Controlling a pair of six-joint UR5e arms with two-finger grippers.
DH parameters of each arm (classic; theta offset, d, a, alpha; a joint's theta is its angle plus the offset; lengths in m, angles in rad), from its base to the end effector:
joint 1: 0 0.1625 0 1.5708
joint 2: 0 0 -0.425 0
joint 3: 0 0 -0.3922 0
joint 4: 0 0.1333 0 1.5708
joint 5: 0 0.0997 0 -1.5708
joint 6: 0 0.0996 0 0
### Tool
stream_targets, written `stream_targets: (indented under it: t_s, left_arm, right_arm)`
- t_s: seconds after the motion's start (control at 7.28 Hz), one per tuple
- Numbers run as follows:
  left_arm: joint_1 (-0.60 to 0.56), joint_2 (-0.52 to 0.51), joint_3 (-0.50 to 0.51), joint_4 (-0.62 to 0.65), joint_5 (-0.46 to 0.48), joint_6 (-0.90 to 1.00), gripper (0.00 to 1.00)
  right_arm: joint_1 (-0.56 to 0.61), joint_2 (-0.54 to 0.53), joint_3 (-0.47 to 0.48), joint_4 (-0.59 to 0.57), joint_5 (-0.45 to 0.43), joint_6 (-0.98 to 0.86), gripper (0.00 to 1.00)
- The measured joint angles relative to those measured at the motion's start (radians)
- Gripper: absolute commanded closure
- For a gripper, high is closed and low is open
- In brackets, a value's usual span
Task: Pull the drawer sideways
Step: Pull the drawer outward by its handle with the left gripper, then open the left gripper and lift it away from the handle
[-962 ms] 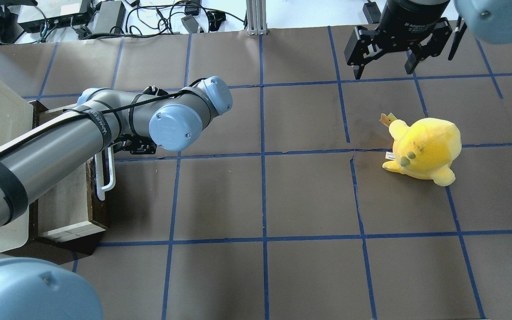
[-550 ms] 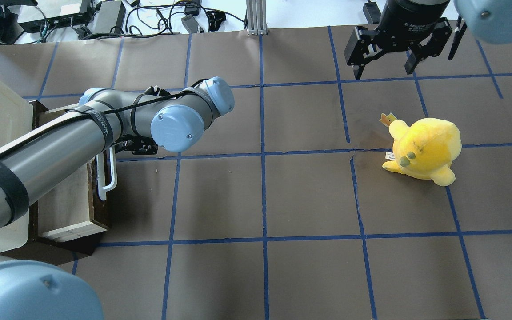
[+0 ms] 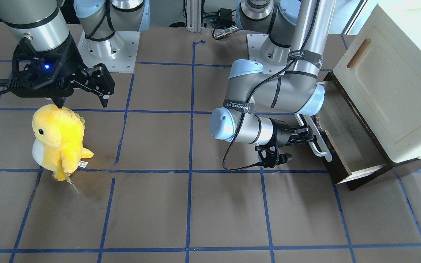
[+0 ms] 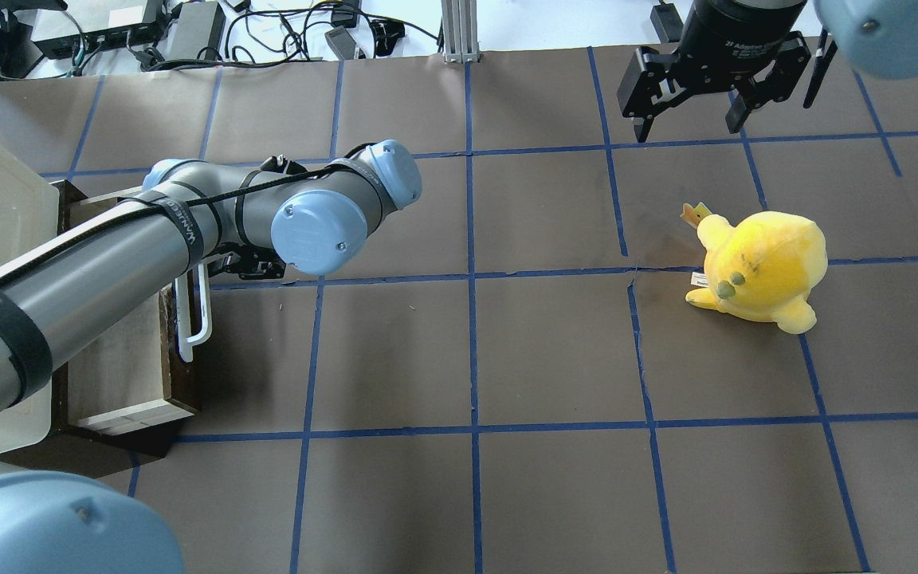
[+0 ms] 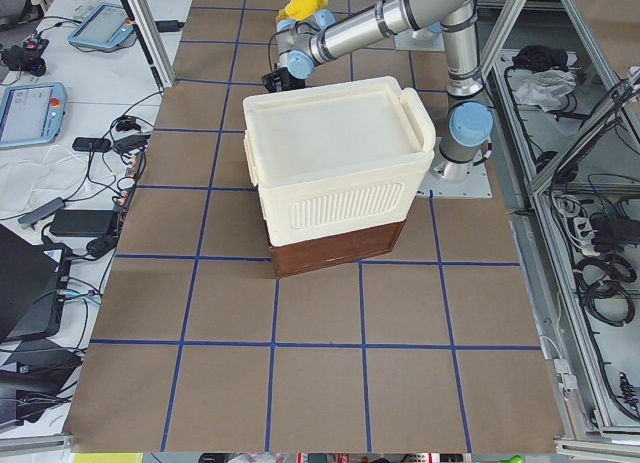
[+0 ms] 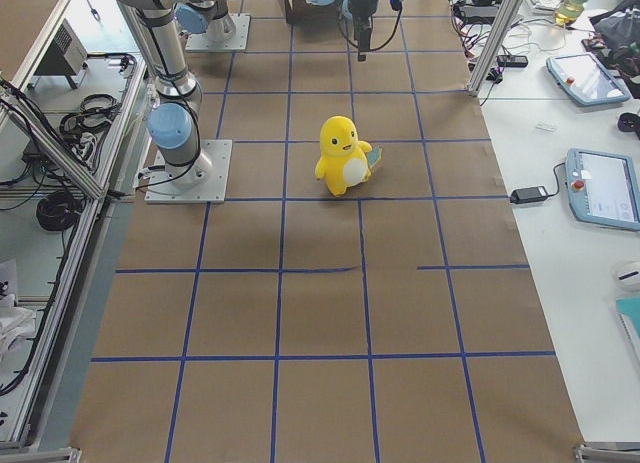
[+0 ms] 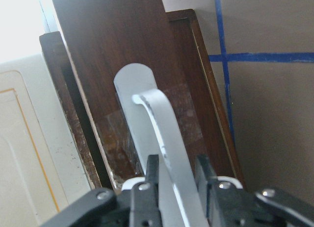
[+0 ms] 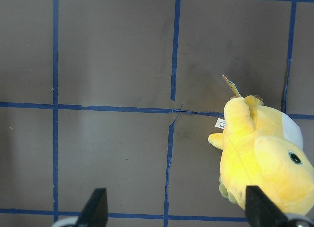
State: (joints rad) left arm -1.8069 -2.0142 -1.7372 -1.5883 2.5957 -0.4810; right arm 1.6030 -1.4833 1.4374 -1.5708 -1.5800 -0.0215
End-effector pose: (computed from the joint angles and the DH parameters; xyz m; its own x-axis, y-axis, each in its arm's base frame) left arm -0.1765 -0.5276 0.2214 -0.4311 0.1759 -0.8850 -0.0114 0.9797 0.2002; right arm 0.1495 -0.5286 0.5090 -0.9985 -0.0532 0.0102 -0.0536 0.9975 -0.0457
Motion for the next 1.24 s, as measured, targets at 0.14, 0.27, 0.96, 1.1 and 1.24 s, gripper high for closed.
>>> stream_targets:
  t_s: [0.14,0.27,0.96,1.1,1.24]
  left_arm:
    - [0.0,0.003,-0.001,0.0,0.0,0.001,0.0]
    - [0.0,0.006,0.001,0.0,0.001,0.002,0.0]
    - [-0.001,0.083,0.161,0.093,-0.241,0.302,0.0]
    - [0.01,0.129,0.195,0.104,-0.332,0.368,0.0]
    - [0.032,0.183,0.223,0.107,-0.431,0.425,0.0]
  right_arm:
    - [0.0,0.0,0.0,0.0,0.0,0.0,0.0]
    - [0.0,0.0,0.0,0.0,0.0,-0.001,0.0]
    - [0.0,0.0,0.0,0.0,0.0,0.0,0.0]
    - [0.0,0.0,0.0,0.0,0.0,0.0,0.0]
    - [0.0,0.0,0.0,0.0,0.0,0.0,0.0]
